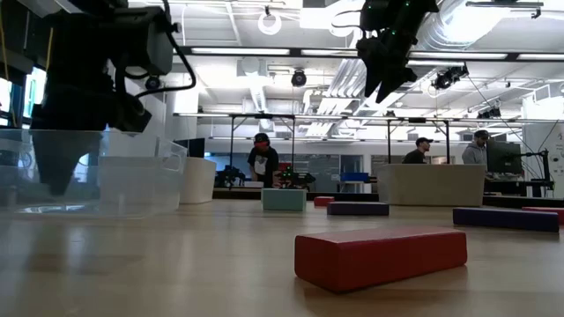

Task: Sort & place blocks by color
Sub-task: Put the light blue block into the transparent bin, then put the violet block into the gray bin

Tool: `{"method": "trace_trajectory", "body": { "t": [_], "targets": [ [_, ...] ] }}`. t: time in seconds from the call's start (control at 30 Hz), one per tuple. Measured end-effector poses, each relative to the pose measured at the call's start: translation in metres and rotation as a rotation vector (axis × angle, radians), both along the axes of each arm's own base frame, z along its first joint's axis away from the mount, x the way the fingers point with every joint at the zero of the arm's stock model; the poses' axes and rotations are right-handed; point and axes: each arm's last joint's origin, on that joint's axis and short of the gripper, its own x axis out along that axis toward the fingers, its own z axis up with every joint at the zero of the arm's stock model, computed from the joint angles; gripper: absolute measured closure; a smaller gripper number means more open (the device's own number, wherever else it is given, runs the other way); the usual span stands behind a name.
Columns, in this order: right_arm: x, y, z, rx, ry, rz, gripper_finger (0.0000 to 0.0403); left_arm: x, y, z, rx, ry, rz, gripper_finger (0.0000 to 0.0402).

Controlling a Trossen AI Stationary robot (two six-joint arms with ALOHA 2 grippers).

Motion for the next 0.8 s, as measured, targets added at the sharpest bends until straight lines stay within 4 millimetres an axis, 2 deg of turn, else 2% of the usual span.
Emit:
{"method": "trace_trajectory", "body": {
  "t": [0.17, 0.37, 0.8],
  "targets": [
    [0.001, 0.002, 0.000, 0.063, -0.051, -0.007, 0.0193, -0.002, 0.003, -0.003, -0.024, -0.003, -0.017, 0.0394],
    [0.006, 0.009, 0.000, 0.141, -0.103, 0.061, 0.0193, -0.001, 0.005, -0.003, -0.017, -0.013, -0.044, 0.0363],
    [0.040, 0.068, -0.002, 0.166, -0.034, 0.278, 0.0193, 0.005, 0.006, -0.003, 0.011, -0.075, -0.082, 0.0295]
  ]
}}
